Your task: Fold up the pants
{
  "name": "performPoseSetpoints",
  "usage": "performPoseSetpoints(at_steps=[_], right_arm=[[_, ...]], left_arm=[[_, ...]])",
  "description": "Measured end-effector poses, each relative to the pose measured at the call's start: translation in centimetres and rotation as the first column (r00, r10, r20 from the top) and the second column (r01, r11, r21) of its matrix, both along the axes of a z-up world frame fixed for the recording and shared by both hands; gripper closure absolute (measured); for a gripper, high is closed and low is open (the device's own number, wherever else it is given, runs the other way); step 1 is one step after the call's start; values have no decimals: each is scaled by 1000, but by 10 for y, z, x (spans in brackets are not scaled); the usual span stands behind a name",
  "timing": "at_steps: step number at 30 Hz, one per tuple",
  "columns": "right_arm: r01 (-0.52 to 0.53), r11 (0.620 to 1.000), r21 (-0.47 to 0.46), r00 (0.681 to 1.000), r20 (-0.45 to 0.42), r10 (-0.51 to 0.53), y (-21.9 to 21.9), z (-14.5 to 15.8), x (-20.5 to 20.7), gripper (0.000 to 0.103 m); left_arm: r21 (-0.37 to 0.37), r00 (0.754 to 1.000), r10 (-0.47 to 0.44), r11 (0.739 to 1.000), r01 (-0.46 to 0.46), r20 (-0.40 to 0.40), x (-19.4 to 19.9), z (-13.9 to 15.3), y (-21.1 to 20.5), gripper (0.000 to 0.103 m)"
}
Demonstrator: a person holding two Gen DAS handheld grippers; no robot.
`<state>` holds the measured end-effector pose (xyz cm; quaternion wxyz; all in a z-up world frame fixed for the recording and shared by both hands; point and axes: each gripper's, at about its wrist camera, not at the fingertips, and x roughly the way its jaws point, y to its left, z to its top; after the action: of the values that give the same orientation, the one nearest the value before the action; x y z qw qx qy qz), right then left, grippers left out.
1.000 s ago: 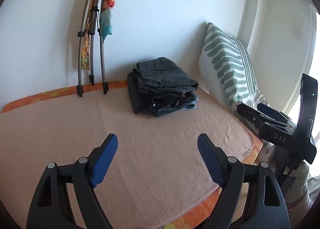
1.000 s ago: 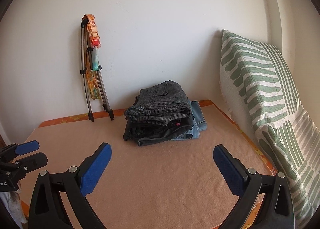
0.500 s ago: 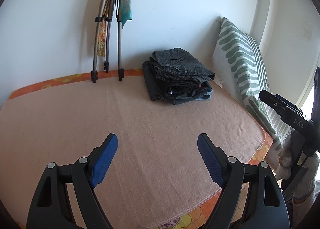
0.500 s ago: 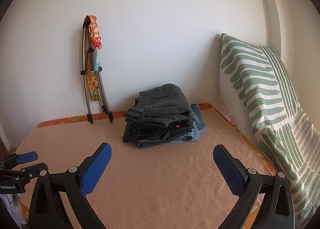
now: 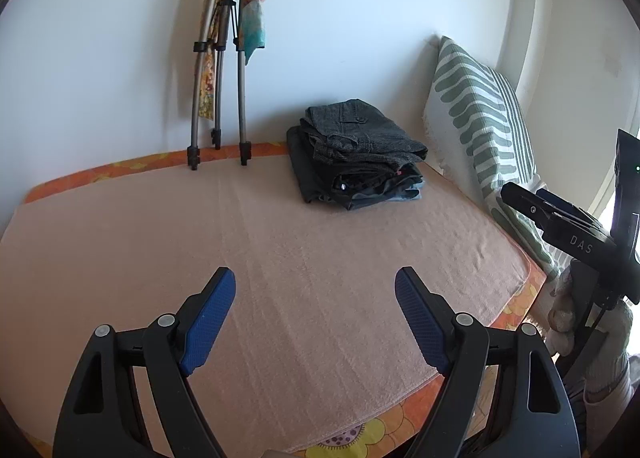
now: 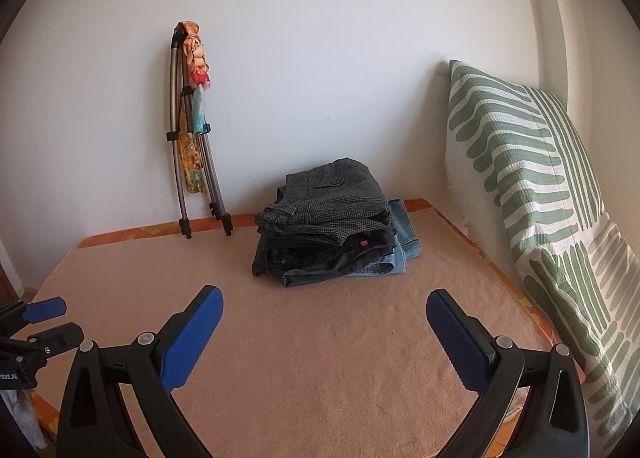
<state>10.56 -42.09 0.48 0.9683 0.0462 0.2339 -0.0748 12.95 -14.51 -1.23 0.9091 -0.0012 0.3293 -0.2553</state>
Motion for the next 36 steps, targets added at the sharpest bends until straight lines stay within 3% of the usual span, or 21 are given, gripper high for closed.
performPoseSetpoints(at_steps=[36], right_arm=[[-19, 1000, -16, 1000, -10, 19, 9, -4, 0, 0]], left_arm=[[35, 999, 51, 998, -51, 2, -4, 3, -1, 21]])
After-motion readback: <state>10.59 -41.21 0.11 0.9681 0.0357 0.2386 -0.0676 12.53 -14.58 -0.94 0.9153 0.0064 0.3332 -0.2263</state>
